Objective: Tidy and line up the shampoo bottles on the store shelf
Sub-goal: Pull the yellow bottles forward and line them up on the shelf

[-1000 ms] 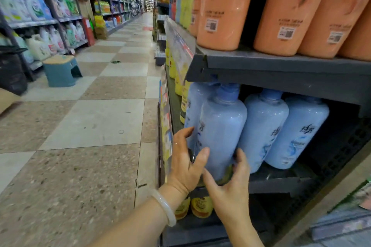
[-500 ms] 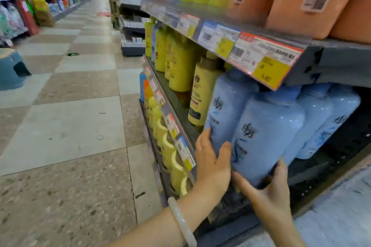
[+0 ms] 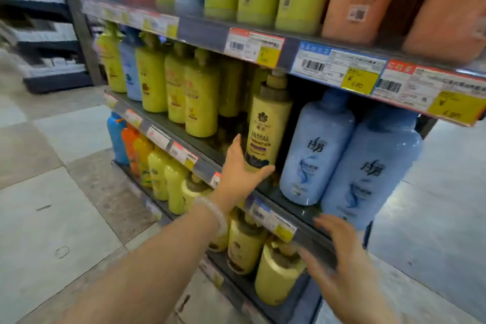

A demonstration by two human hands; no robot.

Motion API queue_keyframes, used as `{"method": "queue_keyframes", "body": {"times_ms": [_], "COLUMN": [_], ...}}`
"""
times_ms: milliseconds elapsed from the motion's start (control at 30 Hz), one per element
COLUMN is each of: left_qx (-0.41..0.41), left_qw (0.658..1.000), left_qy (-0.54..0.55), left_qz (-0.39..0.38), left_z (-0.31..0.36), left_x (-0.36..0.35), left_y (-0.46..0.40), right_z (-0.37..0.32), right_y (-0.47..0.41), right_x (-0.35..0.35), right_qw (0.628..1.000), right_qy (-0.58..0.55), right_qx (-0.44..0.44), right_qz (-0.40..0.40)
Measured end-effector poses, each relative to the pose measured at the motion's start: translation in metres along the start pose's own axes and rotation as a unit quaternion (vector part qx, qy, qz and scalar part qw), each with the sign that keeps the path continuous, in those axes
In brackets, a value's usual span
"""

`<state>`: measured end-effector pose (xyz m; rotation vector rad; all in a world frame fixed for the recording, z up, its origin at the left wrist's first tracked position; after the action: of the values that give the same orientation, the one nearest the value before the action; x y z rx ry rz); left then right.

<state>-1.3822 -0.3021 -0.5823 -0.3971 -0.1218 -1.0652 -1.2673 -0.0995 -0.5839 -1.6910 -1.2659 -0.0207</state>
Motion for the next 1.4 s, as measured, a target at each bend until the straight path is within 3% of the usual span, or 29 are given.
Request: {"method": "queue_keyframes", "body": {"times_ms": [133,233,533,700,833,967,1200,1300,1400], "left_qx": [0.048,0.052,0.005,-0.135,-0.19,-0.224,-0.264,-0.278,-0.284], "left_qw": [0.995,0.995,0.995,0.981,0.958,0.947,0.941,0.946,0.954], "left_qy": [0.027,0.009,-0.009,-0.141,-0.209,-0.227,-0.209,-0.164,-0.099], "left_qz": [-0.083,-0.079,-0.097,-0.017,-0.039,-0.027,-0.047,-0.024,0.012], "left_z": [-0.006,-0.011,-0.016,-0.036,-0.074,-0.084,-0.086,-0.088,-0.091], "left_x": [-0.007,-0.006,0.008,0.057,0.087,0.097,0.094,0.095,0.096], "left_y": [-0.014,-0.018,-0.024,-0.039,-0.068,-0.095,-0.115,-0.114,-0.112], "right_z": [-0.001,-0.005,-0.026,-0.07,-0.092,-0.097,-0.079,-0.078,-0.084], "right_y": [-0.007,-0.009,-0.021,-0.064,-0.101,-0.137,-0.166,-0.183,-0.203], "right_x": [-0.012,-0.008,-0.032,-0.122,-0.193,-0.237,-0.263,-0.274,-0.292], "right_qw": [0.972,0.957,0.975,0.987,0.987,0.988,0.959,0.952,0.942], "right_qy": [0.13,0.172,0.174,0.08,0.052,0.041,-0.067,-0.113,-0.136], "right_qx": [-0.121,-0.137,-0.063,-0.022,-0.014,-0.058,-0.248,-0.28,-0.3], "right_qz": [-0.156,-0.187,-0.126,-0.14,-0.15,-0.134,-0.116,-0.056,-0.068]}}
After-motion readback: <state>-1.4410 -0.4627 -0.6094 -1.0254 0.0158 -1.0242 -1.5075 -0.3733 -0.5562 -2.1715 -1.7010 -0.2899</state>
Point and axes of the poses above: each hand's wrist, its own y-axis away from the middle knuckle, its own x-axis out of the back of the hand, z = x × y, the point moved 5 cm from there along -y, towards the middle knuckle, and after that the axes turned 14 degrees about z, right-handed, at the moved point
